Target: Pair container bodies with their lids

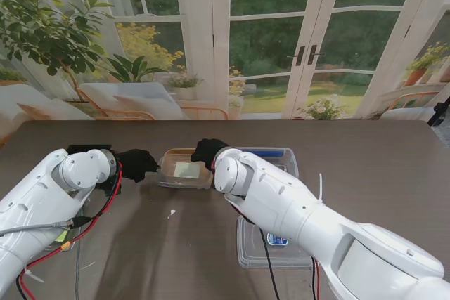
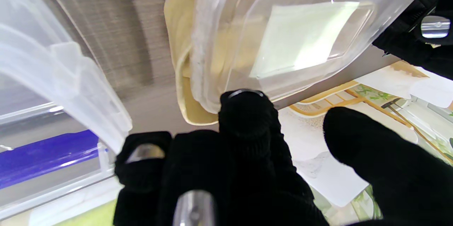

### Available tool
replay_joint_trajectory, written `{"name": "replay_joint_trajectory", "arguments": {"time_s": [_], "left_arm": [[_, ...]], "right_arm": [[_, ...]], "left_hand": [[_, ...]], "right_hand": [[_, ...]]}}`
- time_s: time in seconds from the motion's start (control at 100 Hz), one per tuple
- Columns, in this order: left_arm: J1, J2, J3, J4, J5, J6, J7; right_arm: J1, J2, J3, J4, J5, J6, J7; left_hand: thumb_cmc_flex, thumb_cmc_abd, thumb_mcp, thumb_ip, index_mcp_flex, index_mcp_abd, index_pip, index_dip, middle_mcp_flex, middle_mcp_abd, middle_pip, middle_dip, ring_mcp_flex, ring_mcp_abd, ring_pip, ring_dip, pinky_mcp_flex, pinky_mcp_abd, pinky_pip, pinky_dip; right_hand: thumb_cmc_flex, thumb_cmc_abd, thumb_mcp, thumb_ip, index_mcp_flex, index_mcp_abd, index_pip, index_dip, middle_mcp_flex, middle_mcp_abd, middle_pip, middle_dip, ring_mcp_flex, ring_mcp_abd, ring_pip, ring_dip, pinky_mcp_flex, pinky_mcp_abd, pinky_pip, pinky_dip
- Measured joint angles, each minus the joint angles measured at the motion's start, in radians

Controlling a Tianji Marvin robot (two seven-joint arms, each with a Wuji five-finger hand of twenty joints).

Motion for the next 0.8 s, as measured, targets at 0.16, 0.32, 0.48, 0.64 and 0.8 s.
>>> {"name": "replay_joint_trajectory", "arguments": {"time_s": [0.16, 0.32, 0.48, 0.64, 0.8], "left_arm": [[-0.01, -0.003, 0.012, 0.013, -0.007, 0.0, 0.014], [-0.013, -0.007, 0.018, 0.016, -0.006, 0.003, 0.028], [-0.013, -0.01, 0.018, 0.016, 0.002, 0.009, 0.036], [-0.012, -0.01, 0.018, 0.015, 0.005, 0.011, 0.037], [-0.01, -0.01, 0.018, 0.014, 0.005, 0.011, 0.037]], "right_arm": [[0.017, -0.018, -0.005, 0.037, 0.005, -0.006, 0.002], [0.027, -0.028, -0.009, 0.052, 0.008, -0.009, 0.003], [0.023, -0.022, 0.001, 0.032, 0.007, -0.007, -0.003], [0.01, 0.014, 0.017, -0.04, 0.004, 0.013, 0.007], [0.002, 0.059, 0.029, -0.094, -0.043, 0.047, 0.036]], "left_hand": [[0.0, 0.0, 0.0, 0.0, 0.0, 0.0, 0.0, 0.0, 0.0, 0.0, 0.0, 0.0, 0.0, 0.0, 0.0, 0.0, 0.0, 0.0, 0.0, 0.0], [0.0, 0.0, 0.0, 0.0, 0.0, 0.0, 0.0, 0.0, 0.0, 0.0, 0.0, 0.0, 0.0, 0.0, 0.0, 0.0, 0.0, 0.0, 0.0, 0.0], [0.0, 0.0, 0.0, 0.0, 0.0, 0.001, 0.0, 0.0, 0.0, 0.0, 0.0, 0.0, 0.0, 0.0, 0.0, 0.0, 0.0, 0.0, 0.0, 0.0], [0.0, 0.0, 0.0, 0.0, 0.0, 0.001, 0.0, 0.0, 0.0, 0.0, 0.0, 0.0, 0.0, 0.0, 0.0, 0.0, 0.0, 0.0, 0.0, 0.0], [0.0, 0.0, 0.0, 0.0, 0.0, 0.001, 0.0, 0.0, 0.0, 0.0, 0.0, 0.0, 0.0, 0.0, 0.0, 0.0, 0.0, 0.0, 0.0, 0.0]], "right_hand": [[0.0, 0.0, 0.0, 0.0, -0.002, 0.0, -0.004, 0.0, 0.0, 0.0, 0.0, 0.0, 0.0, 0.0, 0.0, 0.0, 0.0, 0.0, 0.0, 0.0], [0.0, 0.0, 0.0, 0.0, -0.002, 0.0, -0.004, 0.0, 0.0, 0.0, -0.001, 0.0, 0.0, 0.0, 0.0, 0.0, 0.0, 0.0, 0.001, -0.001], [-0.022, 0.001, -0.001, 0.0, -0.002, 0.0, -0.004, 0.0, 0.0, 0.0, -0.001, -0.001, 0.0, 0.0, 0.0, 0.0, 0.0, 0.0, 0.001, -0.002], [-0.036, 0.011, -0.001, 0.0, -0.002, 0.0, -0.004, 0.0, 0.0, 0.0, -0.029, -0.014, 0.0, 0.003, 0.0, -0.004, 0.003, 0.019, 0.001, -0.018], [-0.036, 0.011, -0.002, 0.0, 0.009, 0.003, 0.001, 0.0, 0.0, 0.002, -0.041, -0.019, 0.0, 0.006, 0.0, -0.016, 0.003, 0.035, 0.001, -0.019]]}}
